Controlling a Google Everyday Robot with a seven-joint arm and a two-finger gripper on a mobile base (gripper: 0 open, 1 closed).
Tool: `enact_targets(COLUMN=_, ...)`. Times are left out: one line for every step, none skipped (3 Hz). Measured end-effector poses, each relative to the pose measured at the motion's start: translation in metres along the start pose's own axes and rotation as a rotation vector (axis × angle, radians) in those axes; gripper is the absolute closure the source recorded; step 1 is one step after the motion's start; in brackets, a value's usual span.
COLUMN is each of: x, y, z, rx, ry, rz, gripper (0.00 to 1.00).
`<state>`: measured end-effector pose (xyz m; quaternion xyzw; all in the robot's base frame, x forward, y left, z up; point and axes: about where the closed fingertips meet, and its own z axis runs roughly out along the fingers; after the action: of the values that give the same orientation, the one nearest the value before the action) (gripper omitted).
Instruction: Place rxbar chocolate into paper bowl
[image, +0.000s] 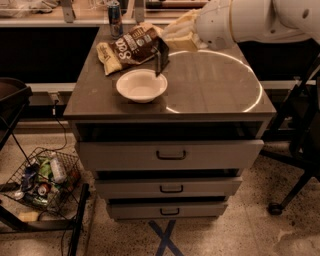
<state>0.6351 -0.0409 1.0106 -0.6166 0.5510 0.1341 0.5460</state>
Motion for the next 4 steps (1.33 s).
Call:
enact_targets(x=-0.008, y=-0.001, z=0.010, rx=-0.054, ry=-0.040, rz=-0.032, gripper=1.00)
enact_targets(x=-0.009, y=-0.001, z=0.021, rx=-0.113, ry=-0.098, rz=-0.037, gripper=1.00)
enact_targets(x=-0.001, y=0.000, z=0.028, rx=-0.165, ry=-0.165, rz=-0.017, gripper=1.00)
enact_targets(x=0.009, y=0.002, z=0.036, rx=-0.220, ry=-0.243, rz=0.018, gripper=1.00)
